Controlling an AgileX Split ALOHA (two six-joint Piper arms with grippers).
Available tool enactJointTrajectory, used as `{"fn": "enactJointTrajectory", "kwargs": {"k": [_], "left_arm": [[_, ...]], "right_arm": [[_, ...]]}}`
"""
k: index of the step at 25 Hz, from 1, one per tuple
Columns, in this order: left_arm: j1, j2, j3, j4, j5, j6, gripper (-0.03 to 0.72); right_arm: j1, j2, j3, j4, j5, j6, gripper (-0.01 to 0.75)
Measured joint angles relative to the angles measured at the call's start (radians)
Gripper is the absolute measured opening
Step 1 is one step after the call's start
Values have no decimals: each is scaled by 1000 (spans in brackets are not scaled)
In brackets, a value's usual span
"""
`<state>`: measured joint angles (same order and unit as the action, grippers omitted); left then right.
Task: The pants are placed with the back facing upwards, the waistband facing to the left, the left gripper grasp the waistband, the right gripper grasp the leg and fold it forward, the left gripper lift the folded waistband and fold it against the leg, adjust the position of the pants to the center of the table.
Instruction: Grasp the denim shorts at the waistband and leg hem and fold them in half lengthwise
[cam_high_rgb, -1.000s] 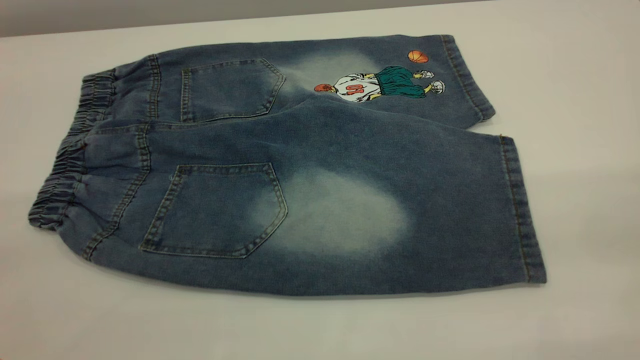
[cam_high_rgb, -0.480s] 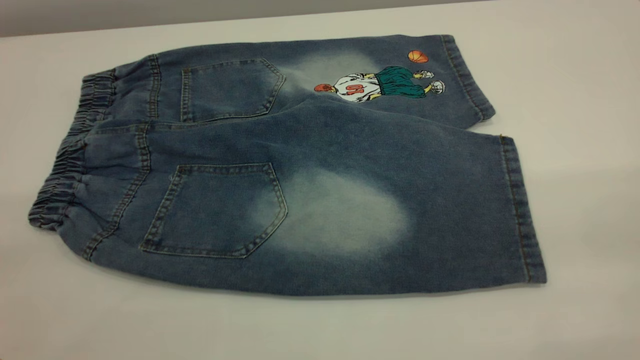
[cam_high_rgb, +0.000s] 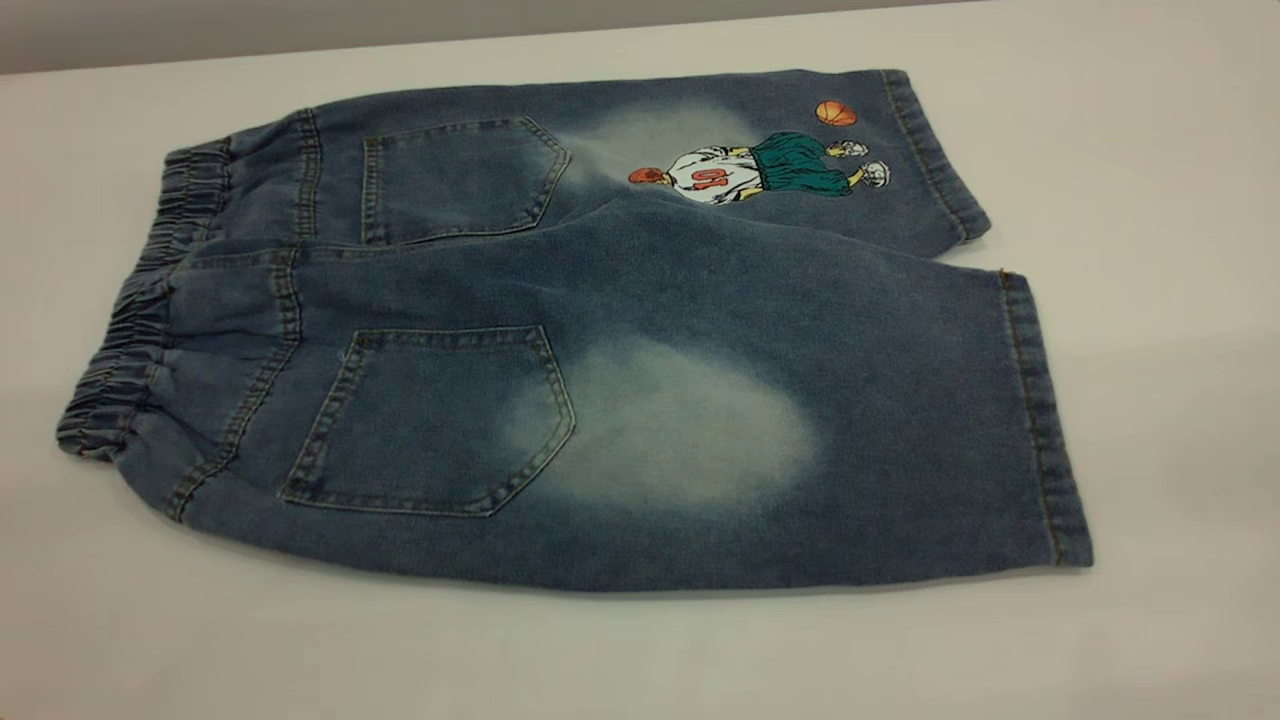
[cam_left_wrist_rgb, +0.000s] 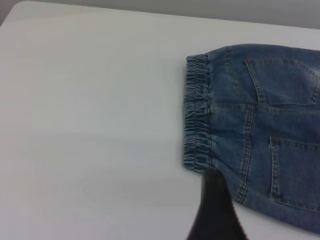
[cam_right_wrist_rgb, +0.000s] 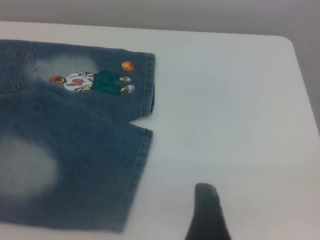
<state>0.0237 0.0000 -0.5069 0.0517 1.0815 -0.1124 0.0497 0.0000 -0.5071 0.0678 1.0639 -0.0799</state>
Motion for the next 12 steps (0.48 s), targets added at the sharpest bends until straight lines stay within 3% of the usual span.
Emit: {"fn": "enactJointTrajectory", "kwargs": {"k": [12], "left_arm": [[0,0,0,3,-5,-1,443]], "right_arm": [[0,0,0,0,0,0,425]]}}
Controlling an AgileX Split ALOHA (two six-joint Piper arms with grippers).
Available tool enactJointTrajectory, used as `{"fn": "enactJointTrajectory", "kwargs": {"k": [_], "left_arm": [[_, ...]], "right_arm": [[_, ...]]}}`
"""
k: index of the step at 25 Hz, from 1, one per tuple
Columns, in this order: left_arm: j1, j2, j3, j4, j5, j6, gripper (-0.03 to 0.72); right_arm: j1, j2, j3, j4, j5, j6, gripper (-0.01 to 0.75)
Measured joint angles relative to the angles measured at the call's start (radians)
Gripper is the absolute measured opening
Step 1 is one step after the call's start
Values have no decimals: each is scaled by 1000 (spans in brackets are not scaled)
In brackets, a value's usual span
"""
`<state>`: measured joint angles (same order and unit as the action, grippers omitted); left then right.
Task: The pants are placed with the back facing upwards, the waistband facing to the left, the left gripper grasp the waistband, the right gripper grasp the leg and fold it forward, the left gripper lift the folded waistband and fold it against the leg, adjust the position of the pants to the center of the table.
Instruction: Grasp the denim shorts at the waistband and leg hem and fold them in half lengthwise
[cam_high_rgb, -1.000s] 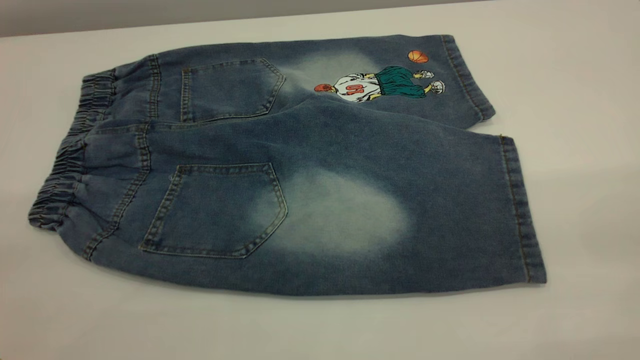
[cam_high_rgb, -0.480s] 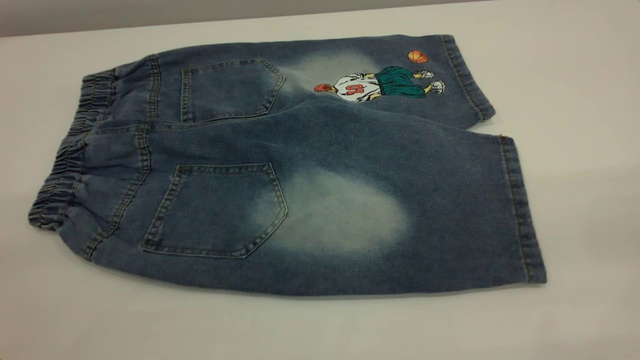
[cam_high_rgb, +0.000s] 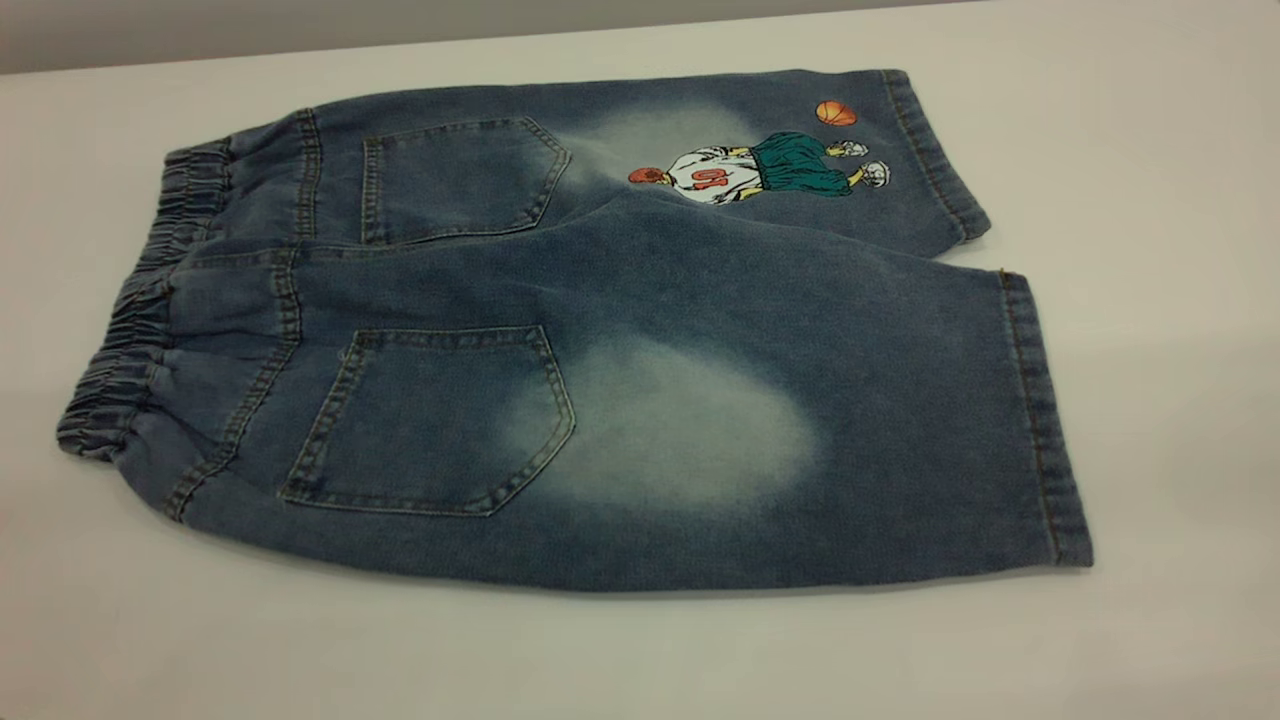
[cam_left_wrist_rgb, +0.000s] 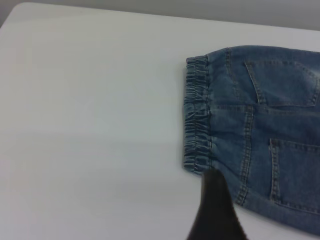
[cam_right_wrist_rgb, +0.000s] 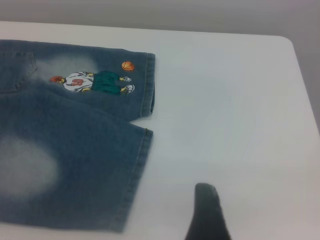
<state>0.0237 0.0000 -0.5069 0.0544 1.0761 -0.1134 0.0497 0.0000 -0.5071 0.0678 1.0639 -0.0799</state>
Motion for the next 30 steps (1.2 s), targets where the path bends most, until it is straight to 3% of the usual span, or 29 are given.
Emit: {"fn": "enactJointTrajectory", "kwargs": {"k": [9,12,21,26,30], "left_arm": [[0,7,-9,7,-4,2,443],[0,46,-34,48,-66,-1,443],[0,371,-84,-15,-389,-105,443],[0,574,-84,-195,-629,-56,442],[0,738,-84,-240,-773,8,442]], "right_arm": [[0,0,-2,2,-3,57,425],[1,7,-27,7,-42,80,425],[1,300,-142,222,-308,43,425],[1,540,-140,465,-439,-140,425],[1,742,-139,704,-418,-355,425]]}}
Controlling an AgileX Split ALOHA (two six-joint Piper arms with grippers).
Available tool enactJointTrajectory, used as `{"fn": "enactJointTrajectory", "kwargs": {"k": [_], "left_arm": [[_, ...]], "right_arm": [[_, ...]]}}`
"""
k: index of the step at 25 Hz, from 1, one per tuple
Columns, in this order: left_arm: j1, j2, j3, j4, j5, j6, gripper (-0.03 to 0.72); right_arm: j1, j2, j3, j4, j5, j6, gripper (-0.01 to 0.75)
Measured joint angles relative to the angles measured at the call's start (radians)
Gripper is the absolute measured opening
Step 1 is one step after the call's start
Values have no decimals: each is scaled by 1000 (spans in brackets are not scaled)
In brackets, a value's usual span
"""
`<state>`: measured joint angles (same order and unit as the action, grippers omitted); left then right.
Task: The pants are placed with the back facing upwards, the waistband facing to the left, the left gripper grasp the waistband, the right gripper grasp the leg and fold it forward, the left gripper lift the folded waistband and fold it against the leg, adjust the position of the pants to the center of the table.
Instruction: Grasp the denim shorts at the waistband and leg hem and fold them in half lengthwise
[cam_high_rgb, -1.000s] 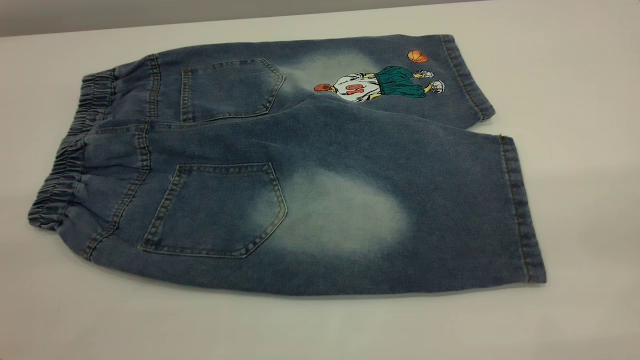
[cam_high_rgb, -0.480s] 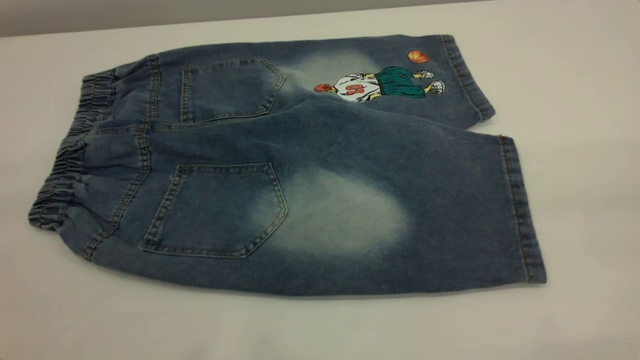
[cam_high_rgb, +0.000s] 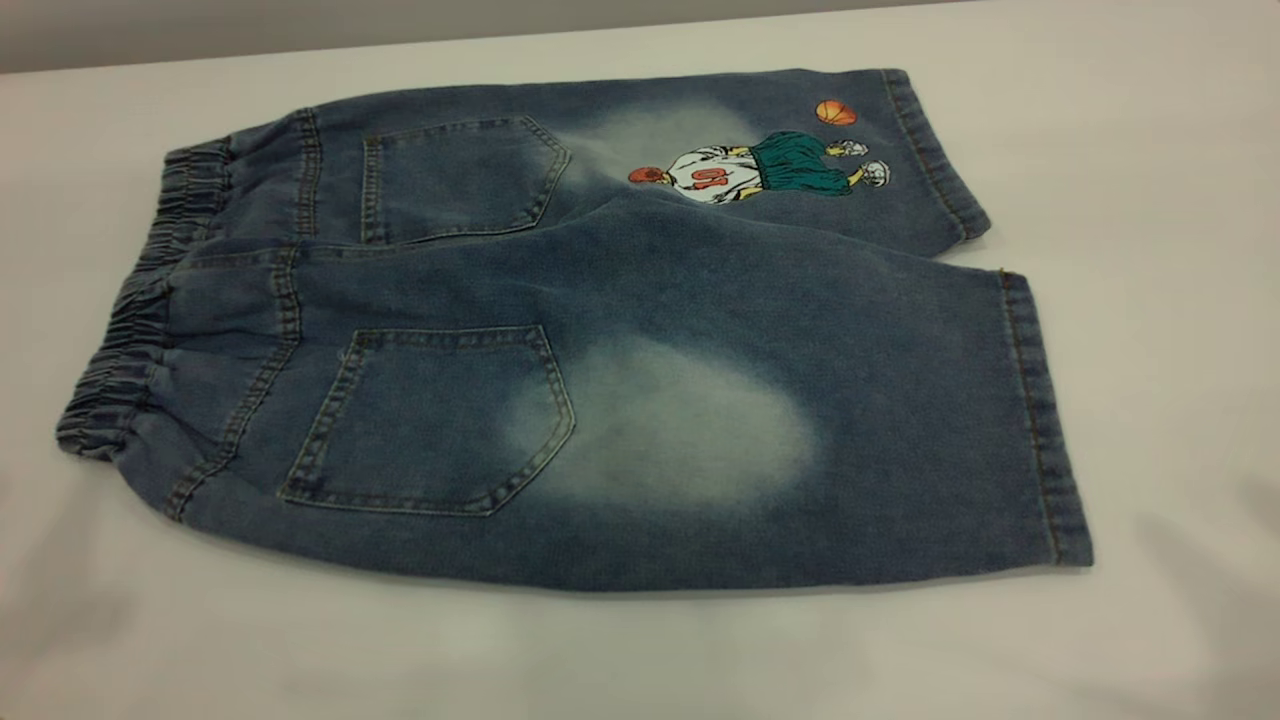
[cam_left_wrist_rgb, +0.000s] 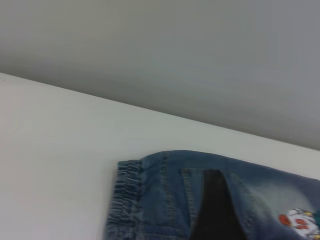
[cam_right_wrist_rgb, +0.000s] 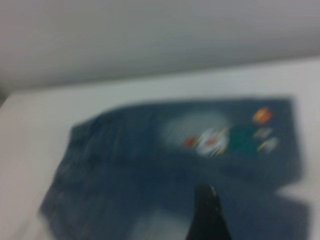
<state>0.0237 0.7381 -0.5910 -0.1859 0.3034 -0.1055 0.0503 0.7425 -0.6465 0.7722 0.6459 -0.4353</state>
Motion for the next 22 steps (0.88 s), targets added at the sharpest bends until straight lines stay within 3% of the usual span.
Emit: {"fn": "enactJointTrajectory", "kwargs": {"k": [7,11,15,22], "left_arm": [[0,278,0,0,-169,0,442],[0,400,0,-1,-231,0,442],[0,451,0,1,-265,8,442],[0,449,-1,1,-285,19,442]], "right_arm": [[0,349,0,477,153,-434,425],[0,519,0,650,232,-603,425],[-32,645,0,699,248,-650,425],[-79,823,23,614,348,-673,425]]}}
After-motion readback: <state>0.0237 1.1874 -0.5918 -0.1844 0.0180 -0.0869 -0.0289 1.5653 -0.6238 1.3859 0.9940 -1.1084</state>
